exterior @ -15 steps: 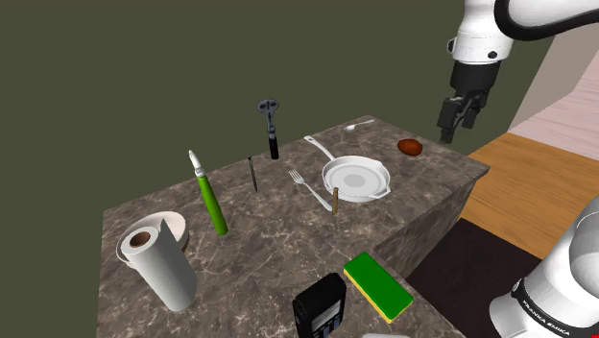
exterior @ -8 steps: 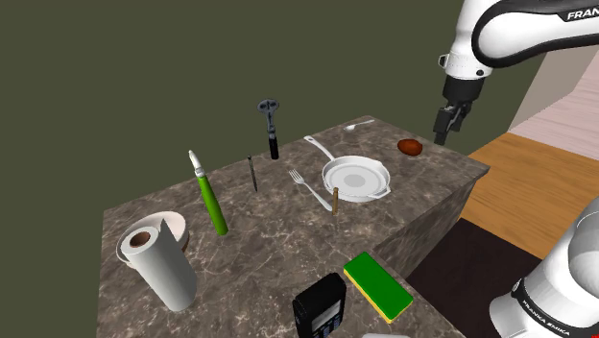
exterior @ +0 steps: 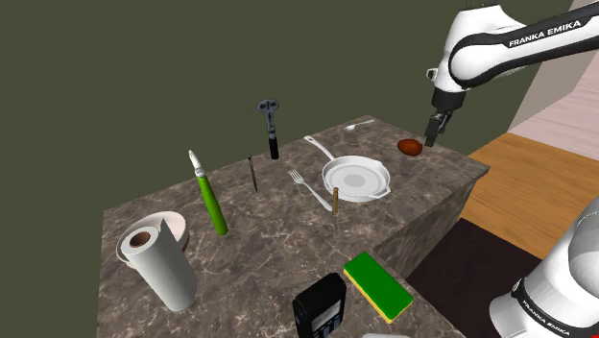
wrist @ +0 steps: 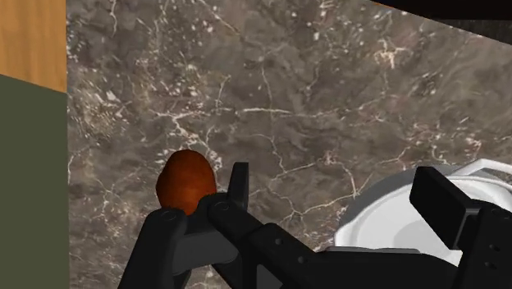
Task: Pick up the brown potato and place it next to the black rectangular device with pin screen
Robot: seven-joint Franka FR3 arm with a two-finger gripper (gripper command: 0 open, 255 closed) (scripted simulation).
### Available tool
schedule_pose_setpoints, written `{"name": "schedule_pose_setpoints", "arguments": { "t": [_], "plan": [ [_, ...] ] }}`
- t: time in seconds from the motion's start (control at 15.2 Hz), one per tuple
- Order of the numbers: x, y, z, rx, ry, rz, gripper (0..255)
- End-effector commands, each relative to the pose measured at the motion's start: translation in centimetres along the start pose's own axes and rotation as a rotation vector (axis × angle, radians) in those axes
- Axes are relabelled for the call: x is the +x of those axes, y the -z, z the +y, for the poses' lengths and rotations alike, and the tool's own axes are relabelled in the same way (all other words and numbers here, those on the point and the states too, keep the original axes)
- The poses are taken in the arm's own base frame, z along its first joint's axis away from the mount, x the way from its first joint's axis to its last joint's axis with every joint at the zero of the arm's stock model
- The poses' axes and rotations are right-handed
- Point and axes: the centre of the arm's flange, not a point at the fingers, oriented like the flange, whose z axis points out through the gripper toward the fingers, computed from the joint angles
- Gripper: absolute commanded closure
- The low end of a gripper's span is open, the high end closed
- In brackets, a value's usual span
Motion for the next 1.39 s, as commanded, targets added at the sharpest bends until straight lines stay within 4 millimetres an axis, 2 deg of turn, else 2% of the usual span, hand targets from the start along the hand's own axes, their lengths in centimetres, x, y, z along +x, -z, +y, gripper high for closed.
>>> {"name": "schedule_pose_setpoints", "arguments": {
  "t": [0.0, 0.79, 1.32],
  "plan": [
    [1.4, -1.7, 1.9, -0.005, 0.032, 0.013, 0],
    [8.8, -9.9, 11.7, -0.017, 0.201, 0.086, 0],
    [9.1, -13.9, 11.7, -0.017, 0.201, 0.086, 0]
  ]
}}
